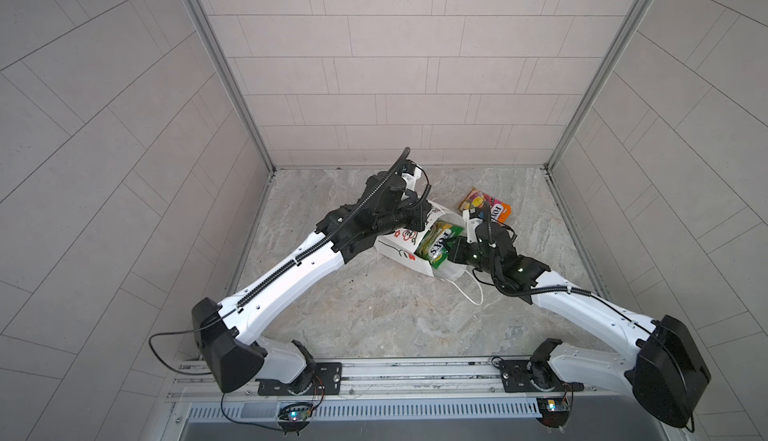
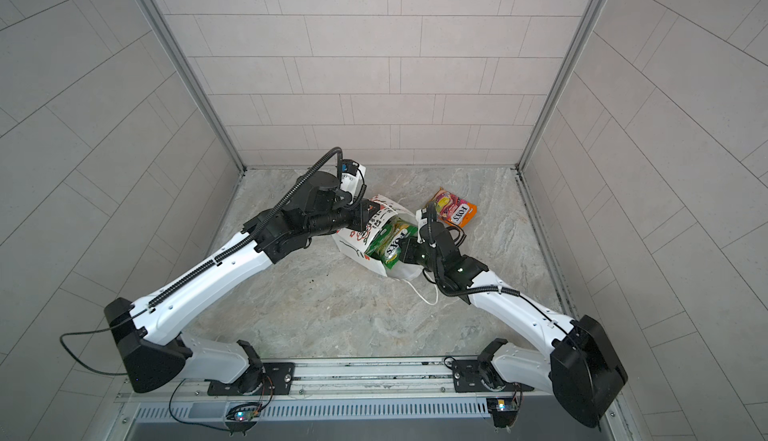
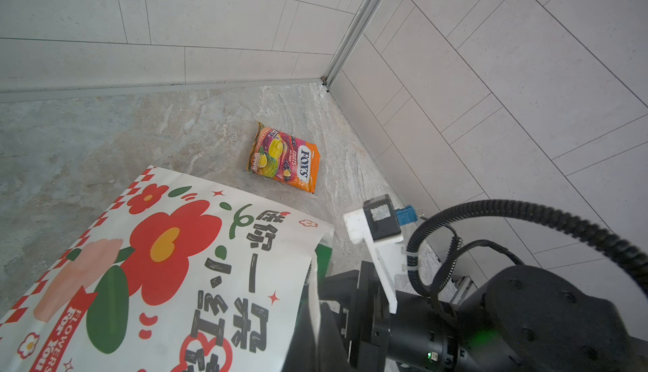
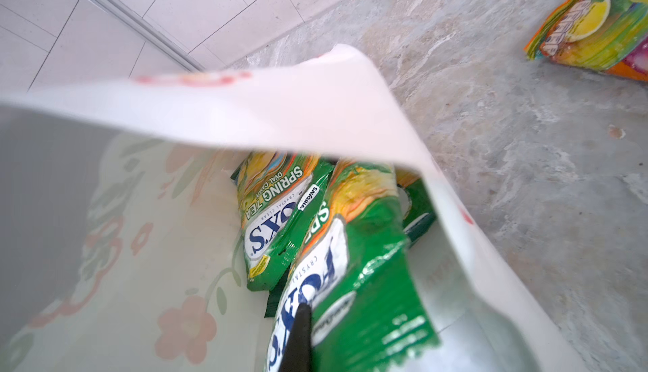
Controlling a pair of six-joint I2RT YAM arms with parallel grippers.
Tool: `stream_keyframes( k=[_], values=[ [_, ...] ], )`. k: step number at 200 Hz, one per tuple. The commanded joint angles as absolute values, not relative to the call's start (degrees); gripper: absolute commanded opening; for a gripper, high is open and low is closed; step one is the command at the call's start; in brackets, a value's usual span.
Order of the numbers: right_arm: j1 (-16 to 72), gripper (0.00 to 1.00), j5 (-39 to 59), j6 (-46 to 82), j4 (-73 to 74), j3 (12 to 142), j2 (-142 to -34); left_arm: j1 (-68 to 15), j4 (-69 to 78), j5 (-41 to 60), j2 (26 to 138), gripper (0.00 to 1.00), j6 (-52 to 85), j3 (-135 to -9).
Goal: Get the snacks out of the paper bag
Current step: 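Pull the green Spring Tea packet out of the bag with the right gripper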
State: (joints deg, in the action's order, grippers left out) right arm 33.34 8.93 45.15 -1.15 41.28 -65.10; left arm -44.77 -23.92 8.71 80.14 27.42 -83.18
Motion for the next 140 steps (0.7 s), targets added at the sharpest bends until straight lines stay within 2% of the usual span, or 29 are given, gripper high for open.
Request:
stream_keyframes(
  k=[1,45,140],
  values=[
    [32.80,0.00,9.59,41.92,-5.61,43.73,-61.08,-45.00,-23.82,8.08,78.80,0.00,27.16,-83.41],
    [32.23,0.00,12.79,37.70,-16.43,49.16,-56.03,-44.98,-23.74,8.40,78.99,0.00,27.16,-83.54],
    [31.71,0.00,8.61,31.36,-34.33,61.17,-44.76,-44.99,-23.39,7.60,78.99,0.00,27.07,-83.25]
  ],
)
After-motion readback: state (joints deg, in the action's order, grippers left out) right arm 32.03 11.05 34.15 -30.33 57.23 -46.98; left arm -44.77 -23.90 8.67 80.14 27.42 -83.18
